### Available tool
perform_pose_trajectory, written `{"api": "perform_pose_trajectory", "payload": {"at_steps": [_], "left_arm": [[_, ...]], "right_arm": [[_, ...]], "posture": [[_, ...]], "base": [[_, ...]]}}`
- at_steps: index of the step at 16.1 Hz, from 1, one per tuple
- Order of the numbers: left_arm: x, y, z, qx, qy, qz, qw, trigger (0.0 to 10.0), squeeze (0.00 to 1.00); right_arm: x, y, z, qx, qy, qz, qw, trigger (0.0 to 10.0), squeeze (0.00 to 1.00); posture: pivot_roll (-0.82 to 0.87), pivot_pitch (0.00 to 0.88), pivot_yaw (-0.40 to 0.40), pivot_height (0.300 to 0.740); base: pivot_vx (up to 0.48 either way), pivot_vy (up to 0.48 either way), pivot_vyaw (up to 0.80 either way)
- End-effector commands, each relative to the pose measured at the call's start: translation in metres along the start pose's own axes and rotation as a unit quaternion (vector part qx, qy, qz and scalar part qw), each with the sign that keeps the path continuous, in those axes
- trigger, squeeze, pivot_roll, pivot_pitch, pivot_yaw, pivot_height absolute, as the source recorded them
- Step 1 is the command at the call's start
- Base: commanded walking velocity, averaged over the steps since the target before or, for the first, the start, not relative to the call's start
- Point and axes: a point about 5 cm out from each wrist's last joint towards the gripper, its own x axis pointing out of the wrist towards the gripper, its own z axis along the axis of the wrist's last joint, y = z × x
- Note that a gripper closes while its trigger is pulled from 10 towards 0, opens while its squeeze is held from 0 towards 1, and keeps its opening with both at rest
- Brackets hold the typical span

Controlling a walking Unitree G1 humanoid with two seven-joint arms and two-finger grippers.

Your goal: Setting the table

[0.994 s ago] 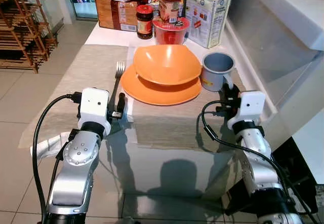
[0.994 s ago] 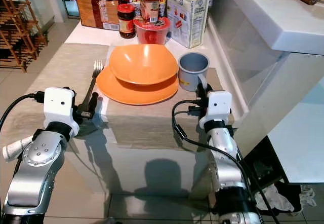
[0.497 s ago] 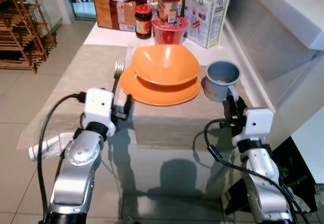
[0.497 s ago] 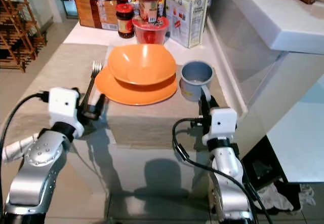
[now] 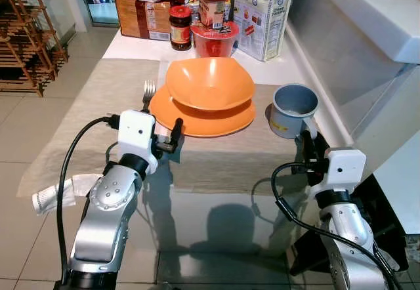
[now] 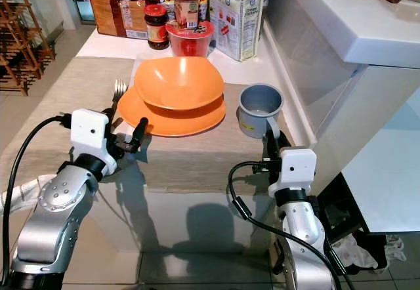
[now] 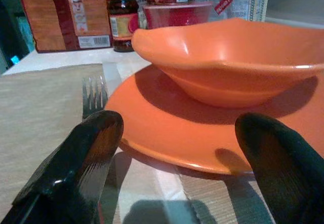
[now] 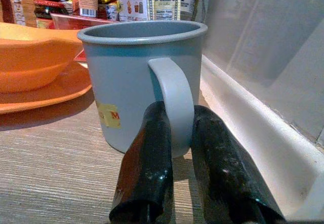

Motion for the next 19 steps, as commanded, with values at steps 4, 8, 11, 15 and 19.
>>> {"api": "perform_pose_trajectory", "payload": {"at_steps": [4, 8, 11, 15, 19], "left_arm": [[0.0026, -0.0035, -0.0013, -0.007, -0.004, -0.013, 1.000, 10.0, 0.00], [0.0030, -0.0040, 0.0003, -0.011, -0.008, -0.011, 1.000, 10.0, 0.00], [0.0029, -0.0041, -0.0006, -0.006, -0.007, -0.012, 1.000, 10.0, 0.00], [0.0029, -0.0056, -0.0007, -0.006, -0.011, -0.017, 1.000, 10.0, 0.00], [0.0025, -0.0102, 0.0009, 0.014, -0.017, -0.035, 0.999, 10.0, 0.00]], "right_arm": [[-0.0014, -0.0025, -0.0047, -0.005, 0.024, -0.001, 1.000, 0.0, 0.00], [-0.0013, -0.0025, -0.0057, -0.004, 0.028, 0.001, 1.000, 0.0, 0.00], [-0.0015, -0.0027, -0.0064, -0.004, 0.031, 0.000, 1.000, 0.0, 0.00], [-0.0023, -0.0032, -0.0081, -0.006, 0.034, 0.001, 0.999, 0.0, 0.00], [-0.0022, -0.0033, -0.0091, -0.007, 0.037, 0.001, 0.999, 0.0, 0.00]], "posture": [[-0.01, 0.000, -0.034, 0.740], [-0.01, 0.000, -0.037, 0.740], [-0.01, 0.000, -0.037, 0.740], [-0.01, 0.000, -0.038, 0.740], [-0.02, 0.000, -0.036, 0.740]], "base": [[0.000, 0.000, 0.00], [-0.193, 0.000, 0.00], [-0.472, 0.000, 0.00], [-0.143, 0.000, 0.00], [0.000, 0.000, 0.00]]}}
